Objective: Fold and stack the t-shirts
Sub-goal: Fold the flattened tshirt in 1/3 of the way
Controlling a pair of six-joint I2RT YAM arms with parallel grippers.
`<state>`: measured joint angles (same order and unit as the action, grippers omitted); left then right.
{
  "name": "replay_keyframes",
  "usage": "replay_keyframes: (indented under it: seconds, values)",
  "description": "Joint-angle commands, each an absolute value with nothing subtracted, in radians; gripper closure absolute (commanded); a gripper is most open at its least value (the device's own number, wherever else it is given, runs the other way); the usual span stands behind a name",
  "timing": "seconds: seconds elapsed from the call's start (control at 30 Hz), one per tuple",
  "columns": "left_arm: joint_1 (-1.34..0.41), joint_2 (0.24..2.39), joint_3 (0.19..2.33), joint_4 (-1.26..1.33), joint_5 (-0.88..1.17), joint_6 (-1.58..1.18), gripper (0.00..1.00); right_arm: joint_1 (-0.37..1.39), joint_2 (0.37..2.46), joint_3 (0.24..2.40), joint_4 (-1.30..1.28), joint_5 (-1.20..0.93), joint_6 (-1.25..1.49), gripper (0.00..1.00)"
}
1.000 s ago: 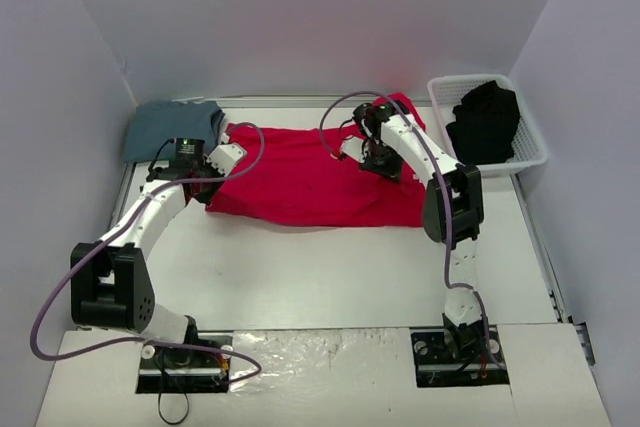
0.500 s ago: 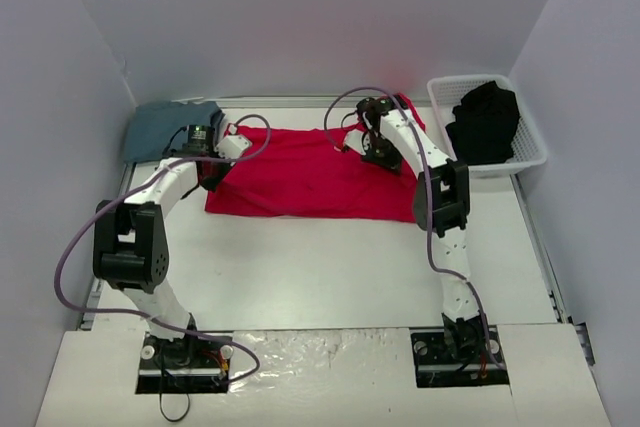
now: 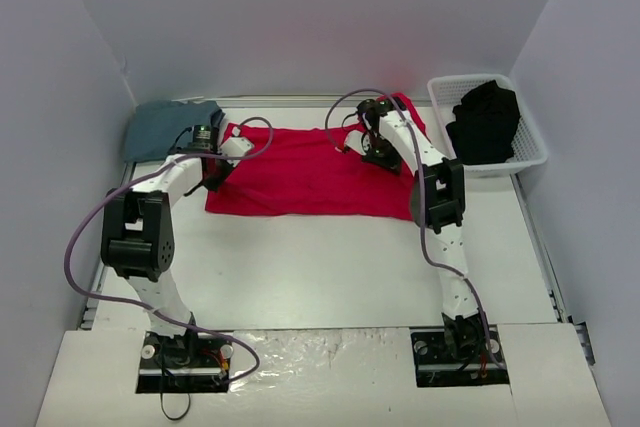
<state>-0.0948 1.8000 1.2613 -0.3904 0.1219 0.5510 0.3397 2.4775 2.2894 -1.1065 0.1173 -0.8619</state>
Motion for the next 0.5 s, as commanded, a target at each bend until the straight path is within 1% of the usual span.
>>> replay_keyframes:
  seconds: [0.0,0.33,0.37,0.4,0.47]
  values:
    - [-0.086,1.805,1.316,-0.388,0.107,0.575,0.98,0.334,2.485,2.327,-1.141,0.153,-0.87,1.0]
    - [-0.087,1.856,1.348,-0.411,0.083,0.591,0.98,0.33,2.52,2.362,-1.036,0.207,-0.824,1.0]
    - [-0.087,1.859,1.35,-0.413,0.08,0.592,0.98,0.33,2.522,2.362,-1.013,0.212,-0.818,0.96]
    - [-0.086,1.861,1.354,-0.416,0.08,0.592,0.98,0.33,2.522,2.362,-1.0,0.216,-0.805,0.82]
    - [-0.086,1.861,1.359,-0.42,0.078,0.591,0.98,0.33,2.522,2.361,-0.982,0.218,-0.798,0.77]
